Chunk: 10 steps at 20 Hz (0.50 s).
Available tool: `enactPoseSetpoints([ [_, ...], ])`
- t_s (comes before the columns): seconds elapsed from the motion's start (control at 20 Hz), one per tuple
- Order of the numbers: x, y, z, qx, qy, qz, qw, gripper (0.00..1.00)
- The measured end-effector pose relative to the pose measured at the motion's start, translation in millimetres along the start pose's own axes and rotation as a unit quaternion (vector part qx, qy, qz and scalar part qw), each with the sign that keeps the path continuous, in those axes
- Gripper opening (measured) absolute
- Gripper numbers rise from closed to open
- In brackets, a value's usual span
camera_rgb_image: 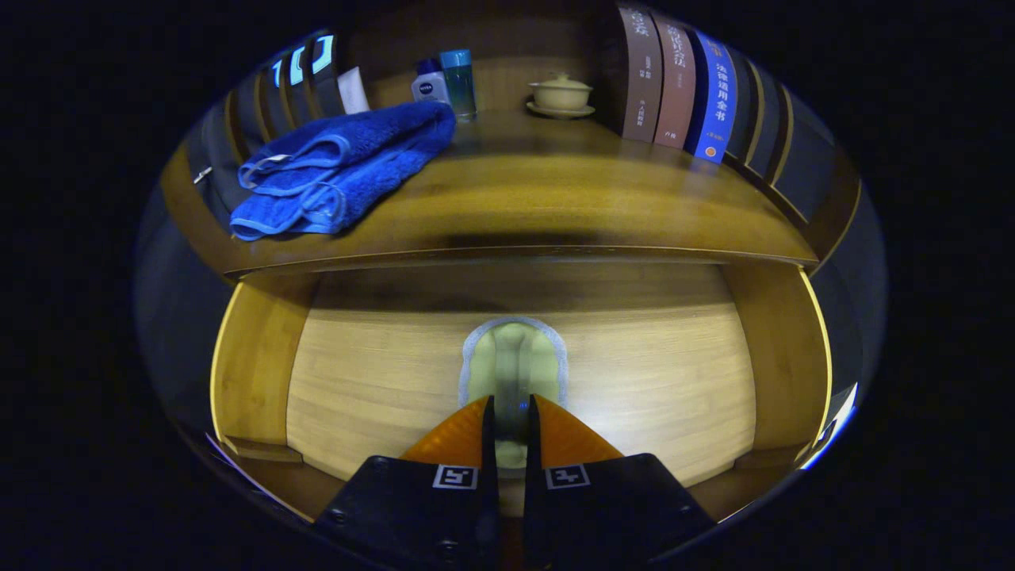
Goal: Pull open the drawer, take out the items inside it, and place them on the countertop above the cabinet.
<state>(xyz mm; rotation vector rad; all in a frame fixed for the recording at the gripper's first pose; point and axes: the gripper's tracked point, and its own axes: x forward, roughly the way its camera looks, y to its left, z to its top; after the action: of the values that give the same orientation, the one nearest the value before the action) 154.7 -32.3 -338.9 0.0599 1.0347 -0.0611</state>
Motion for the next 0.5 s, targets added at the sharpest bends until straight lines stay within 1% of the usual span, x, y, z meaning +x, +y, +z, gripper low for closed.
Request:
enactPoseSetpoints([
  [0.1,-23.4,3.9,4.7,-0.005,-0.024,0.006,1.000,0.16],
  [0.25,-63.6,7.4,23.3,-0.006,-0.069,0.012,0.998,0.16],
  [0.35,-86.7,9.5,42.5,-0.002,-0.099,0.019,0.995,0.16],
  [0.5,-107.1,12.4,77.6,-0.005,-0.138,0.019,0.990,0.16],
])
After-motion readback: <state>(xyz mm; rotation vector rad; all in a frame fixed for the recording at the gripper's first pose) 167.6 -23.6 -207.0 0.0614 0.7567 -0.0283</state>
